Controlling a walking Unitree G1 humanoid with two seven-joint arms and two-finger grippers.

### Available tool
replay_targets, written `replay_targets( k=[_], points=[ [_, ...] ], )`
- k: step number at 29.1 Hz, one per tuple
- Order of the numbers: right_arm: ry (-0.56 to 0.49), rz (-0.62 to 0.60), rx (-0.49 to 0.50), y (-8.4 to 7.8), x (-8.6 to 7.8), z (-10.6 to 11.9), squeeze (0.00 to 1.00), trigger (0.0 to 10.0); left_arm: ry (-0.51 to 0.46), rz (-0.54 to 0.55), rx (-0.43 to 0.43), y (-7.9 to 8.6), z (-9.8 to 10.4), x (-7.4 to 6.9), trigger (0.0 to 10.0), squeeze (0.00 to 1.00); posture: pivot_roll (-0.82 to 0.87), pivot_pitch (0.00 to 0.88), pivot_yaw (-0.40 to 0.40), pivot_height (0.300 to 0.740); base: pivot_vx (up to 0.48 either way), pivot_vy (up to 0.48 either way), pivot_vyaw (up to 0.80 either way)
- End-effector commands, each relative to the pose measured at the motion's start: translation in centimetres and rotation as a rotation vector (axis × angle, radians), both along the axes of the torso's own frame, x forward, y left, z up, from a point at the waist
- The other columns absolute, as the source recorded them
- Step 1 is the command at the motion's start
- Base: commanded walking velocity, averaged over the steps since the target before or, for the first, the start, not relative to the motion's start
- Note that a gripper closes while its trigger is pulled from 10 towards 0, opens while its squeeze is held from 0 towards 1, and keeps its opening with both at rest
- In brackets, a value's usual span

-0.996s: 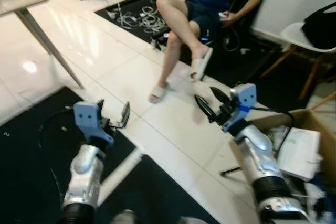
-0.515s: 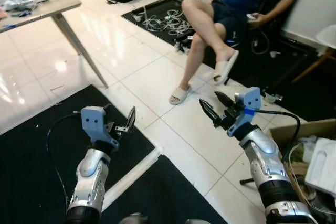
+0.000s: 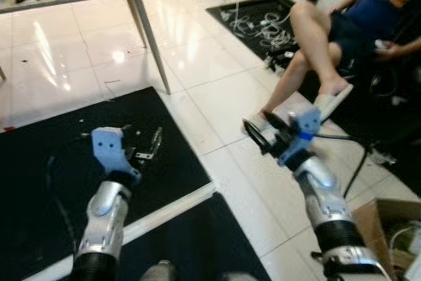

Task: Picking trash to rubbish bin

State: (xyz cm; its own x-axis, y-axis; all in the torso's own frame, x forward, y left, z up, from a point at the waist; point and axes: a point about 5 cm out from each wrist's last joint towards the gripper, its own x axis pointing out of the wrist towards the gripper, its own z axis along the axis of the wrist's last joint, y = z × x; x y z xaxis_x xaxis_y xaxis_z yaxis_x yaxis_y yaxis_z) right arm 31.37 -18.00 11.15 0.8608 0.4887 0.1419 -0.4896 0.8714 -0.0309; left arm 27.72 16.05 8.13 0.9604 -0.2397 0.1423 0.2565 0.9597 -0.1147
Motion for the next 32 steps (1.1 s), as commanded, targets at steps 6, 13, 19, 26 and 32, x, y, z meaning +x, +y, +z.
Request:
replay_targets(
  k=[6, 13, 19, 26, 32],
  points=[
    [0.019, -0.021, 0.041, -0.2, -0.08, -0.27, 0.0, 10.0, 0.003, -0.046, -0.012, -0.17, 0.24, -0.03, 10.0, 0.0, -0.05, 0.0, -0.024, 0.74, 0.061, 0.0, 0.65],
    [0.032, -0.037, 0.044, -0.24, 0.04, -0.31, 0.0, 10.0, 0.004, -0.084, -0.017, -0.4, 0.46, -0.16, 10.0, 0.0, -0.06, 0.0, -0.022, 0.74, 0.455, 0.0, 0.0],
    [0.032, -0.037, 0.044, -0.22, 0.06, -0.23, 0.0, 10.0, 0.005, -0.086, -0.019, -0.43, 0.49, -0.19, 10.0, 0.0, -0.06, 0.0, -0.022, 0.74, 0.48, 0.0, 0.0],
    [0.031, -0.036, 0.045, -0.2, 0.05, -0.12, 0.0, 10.0, 0.007, -0.092, -0.022, -0.46, 0.54, -0.24, 10.0, 0.0, -0.06, 0.0, -0.022, 0.74, 0.48, 0.0, 0.0],
    [0.032, -0.035, 0.046, -0.19, 0.03, -0.07, 0.0, 10.0, 0.01, -0.094, -0.024, -0.47, 0.58, -0.29, 10.0, 0.0, -0.06, 0.0, -0.022, 0.74, 0.48, 0.0, 0.0]
  ],
)
